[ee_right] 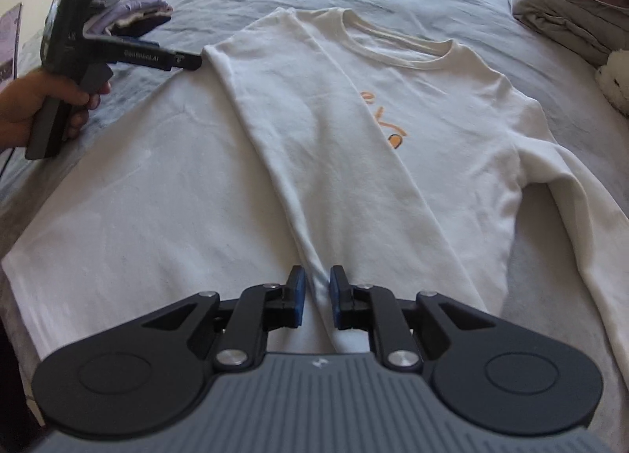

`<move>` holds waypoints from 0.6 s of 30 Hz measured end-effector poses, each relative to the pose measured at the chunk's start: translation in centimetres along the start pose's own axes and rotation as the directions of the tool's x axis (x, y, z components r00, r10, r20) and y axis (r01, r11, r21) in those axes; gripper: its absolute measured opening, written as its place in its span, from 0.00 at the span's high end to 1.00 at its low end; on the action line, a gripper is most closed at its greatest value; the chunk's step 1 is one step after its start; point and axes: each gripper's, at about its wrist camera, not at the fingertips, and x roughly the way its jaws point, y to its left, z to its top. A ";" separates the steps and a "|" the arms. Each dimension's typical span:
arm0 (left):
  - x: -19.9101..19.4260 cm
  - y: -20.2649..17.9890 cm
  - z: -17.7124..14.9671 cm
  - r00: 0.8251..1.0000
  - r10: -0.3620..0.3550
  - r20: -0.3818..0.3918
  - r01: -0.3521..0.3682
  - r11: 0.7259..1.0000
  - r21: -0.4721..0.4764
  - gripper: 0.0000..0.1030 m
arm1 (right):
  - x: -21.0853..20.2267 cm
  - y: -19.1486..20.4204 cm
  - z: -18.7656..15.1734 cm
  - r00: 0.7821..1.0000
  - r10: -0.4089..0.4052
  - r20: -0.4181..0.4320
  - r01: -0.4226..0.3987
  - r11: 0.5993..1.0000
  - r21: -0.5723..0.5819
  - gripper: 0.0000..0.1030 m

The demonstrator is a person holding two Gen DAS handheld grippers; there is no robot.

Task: Fold clothes

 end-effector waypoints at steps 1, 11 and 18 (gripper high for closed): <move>0.0 0.0 0.0 1.000 0.001 0.000 -0.001 1.000 0.001 0.00 | -0.4 -0.1 0.1 1.000 0.001 0.027 -0.002 1.000 0.007 0.83; 0.1 0.1 0.0 1.000 -0.003 0.002 0.003 1.000 -0.001 0.00 | 1.1 -0.2 0.1 0.991 -0.130 -0.018 0.130 0.991 -0.023 0.72; 0.1 0.5 0.1 1.000 -0.019 -0.002 0.019 1.000 -0.020 0.00 | -0.9 -1.8 -2.1 0.985 -0.150 -0.082 0.147 0.988 -0.040 0.65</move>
